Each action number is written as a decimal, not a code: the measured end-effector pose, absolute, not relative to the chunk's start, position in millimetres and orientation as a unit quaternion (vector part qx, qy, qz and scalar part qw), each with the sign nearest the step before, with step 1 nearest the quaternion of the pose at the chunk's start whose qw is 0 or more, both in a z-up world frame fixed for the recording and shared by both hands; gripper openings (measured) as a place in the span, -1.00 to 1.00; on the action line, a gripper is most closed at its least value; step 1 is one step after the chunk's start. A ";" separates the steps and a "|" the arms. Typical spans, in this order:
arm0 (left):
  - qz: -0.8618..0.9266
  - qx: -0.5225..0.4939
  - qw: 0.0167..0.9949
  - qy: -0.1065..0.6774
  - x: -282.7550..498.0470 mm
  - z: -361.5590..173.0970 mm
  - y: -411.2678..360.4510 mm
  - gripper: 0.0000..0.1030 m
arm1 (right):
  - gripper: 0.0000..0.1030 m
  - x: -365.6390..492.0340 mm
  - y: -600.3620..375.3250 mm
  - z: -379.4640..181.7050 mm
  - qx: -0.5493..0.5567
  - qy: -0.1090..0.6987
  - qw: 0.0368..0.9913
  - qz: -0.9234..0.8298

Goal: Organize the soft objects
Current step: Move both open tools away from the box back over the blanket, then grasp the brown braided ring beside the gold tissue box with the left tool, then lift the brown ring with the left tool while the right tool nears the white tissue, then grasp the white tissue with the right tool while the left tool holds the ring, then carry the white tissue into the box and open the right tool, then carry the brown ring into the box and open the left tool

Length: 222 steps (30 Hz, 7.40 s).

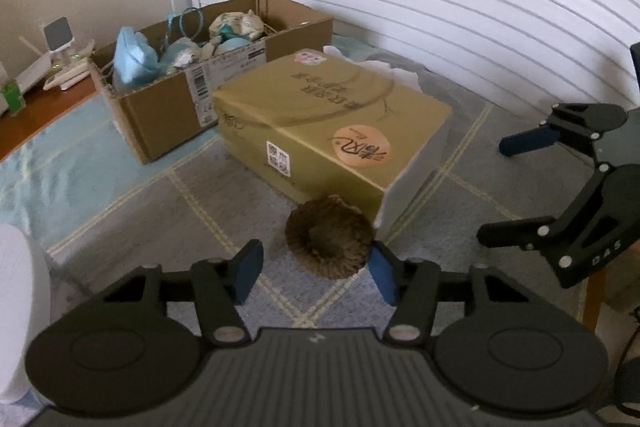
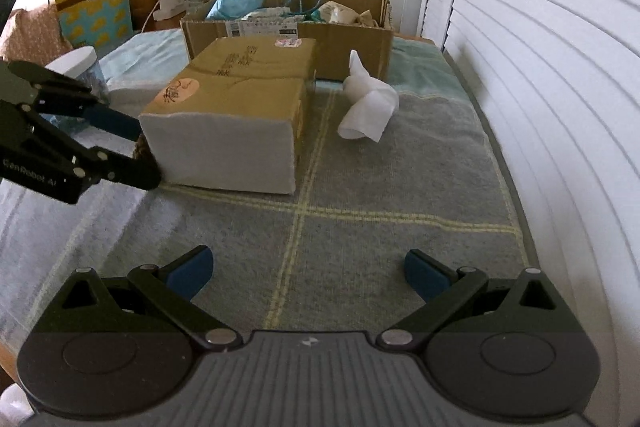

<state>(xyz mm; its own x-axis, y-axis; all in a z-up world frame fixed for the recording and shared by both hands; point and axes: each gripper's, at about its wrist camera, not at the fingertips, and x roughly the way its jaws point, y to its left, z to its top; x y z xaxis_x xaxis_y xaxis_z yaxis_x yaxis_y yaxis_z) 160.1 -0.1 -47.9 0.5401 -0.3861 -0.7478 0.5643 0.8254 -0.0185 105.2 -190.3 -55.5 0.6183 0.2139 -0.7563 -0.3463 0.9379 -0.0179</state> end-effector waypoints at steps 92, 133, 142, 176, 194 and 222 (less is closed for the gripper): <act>-0.236 0.106 0.879 0.401 108.5 -45.4 1.3 0.24 | 1.00 86.9 -194.6 -62.1 -0.092 0.363 0.912 0.166; -0.102 0.031 0.908 0.406 119.2 -52.4 -7.5 -0.30 | 0.52 173.3 -210.4 -3.3 -0.097 0.332 0.932 0.109; -0.104 0.027 0.908 0.406 125.4 -52.2 -5.4 -0.30 | 0.15 216.2 -201.9 -13.2 -0.096 0.365 0.914 0.147; -0.119 0.043 0.906 0.403 126.8 -49.1 -3.6 -0.37 | -0.22 235.4 -198.8 -31.3 -0.079 0.391 0.906 0.140; -0.135 0.044 0.923 0.359 113.8 -13.3 22.7 -0.38 | -0.22 241.5 -171.6 49.6 -0.104 0.307 0.933 0.157; -0.145 0.056 0.932 0.327 187.6 43.2 14.0 -0.38 | 1.00 191.6 -185.8 39.2 -0.041 0.327 0.933 0.146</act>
